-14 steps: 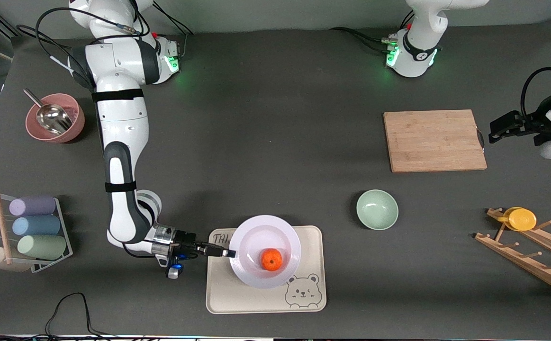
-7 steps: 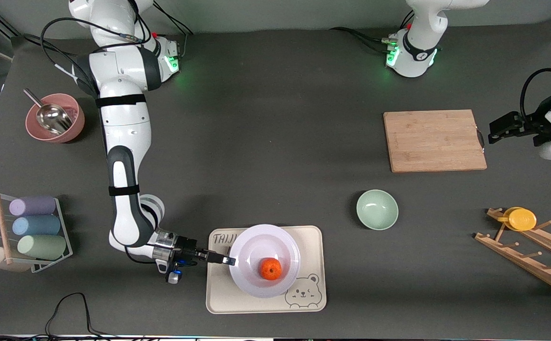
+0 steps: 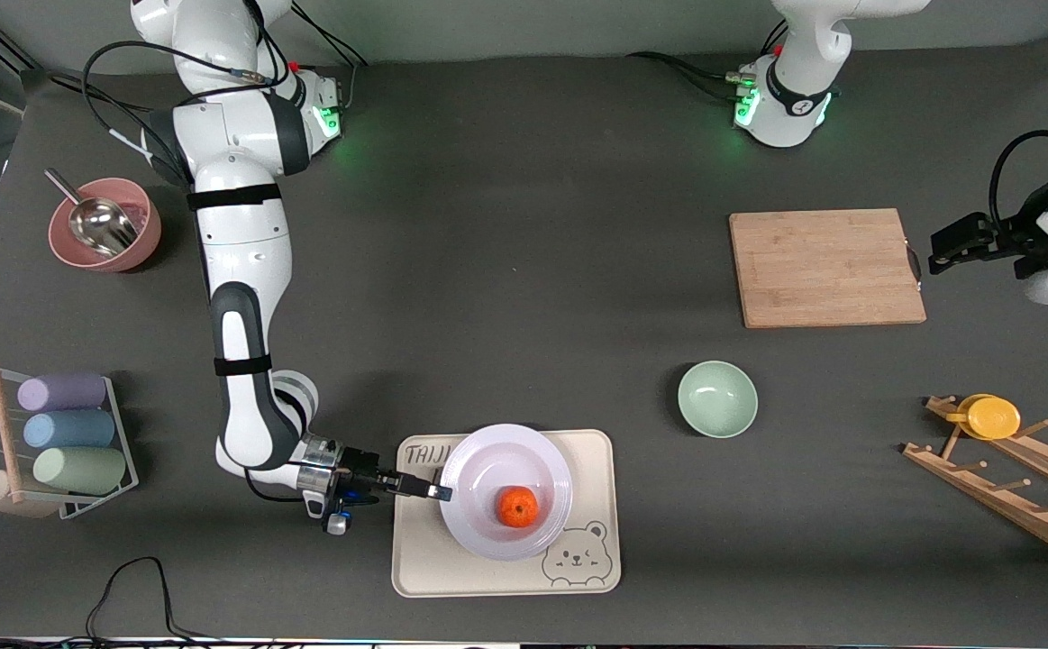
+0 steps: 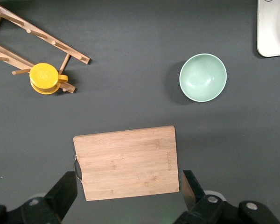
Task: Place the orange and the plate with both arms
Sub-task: 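Open the right gripper to release the plate rim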
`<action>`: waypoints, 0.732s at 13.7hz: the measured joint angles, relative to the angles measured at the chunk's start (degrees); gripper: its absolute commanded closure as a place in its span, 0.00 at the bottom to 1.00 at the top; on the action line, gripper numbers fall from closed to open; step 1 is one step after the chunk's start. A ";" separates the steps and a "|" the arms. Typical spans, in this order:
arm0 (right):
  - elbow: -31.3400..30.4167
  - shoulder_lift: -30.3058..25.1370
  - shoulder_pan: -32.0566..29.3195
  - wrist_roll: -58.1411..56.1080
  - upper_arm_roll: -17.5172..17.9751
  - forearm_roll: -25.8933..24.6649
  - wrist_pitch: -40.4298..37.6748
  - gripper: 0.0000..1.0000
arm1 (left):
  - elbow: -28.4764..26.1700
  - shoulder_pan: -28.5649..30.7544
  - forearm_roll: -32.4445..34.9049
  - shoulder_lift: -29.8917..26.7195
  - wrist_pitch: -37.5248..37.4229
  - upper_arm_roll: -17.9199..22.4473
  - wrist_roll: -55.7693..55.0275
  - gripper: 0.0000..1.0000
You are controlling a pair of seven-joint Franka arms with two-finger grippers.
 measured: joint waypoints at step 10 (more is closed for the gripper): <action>0.47 0.00 -0.98 -0.05 0.47 0.03 -0.02 0.00 | 0.00 0.00 -0.01 0.29 0.03 -0.01 0.00 0.00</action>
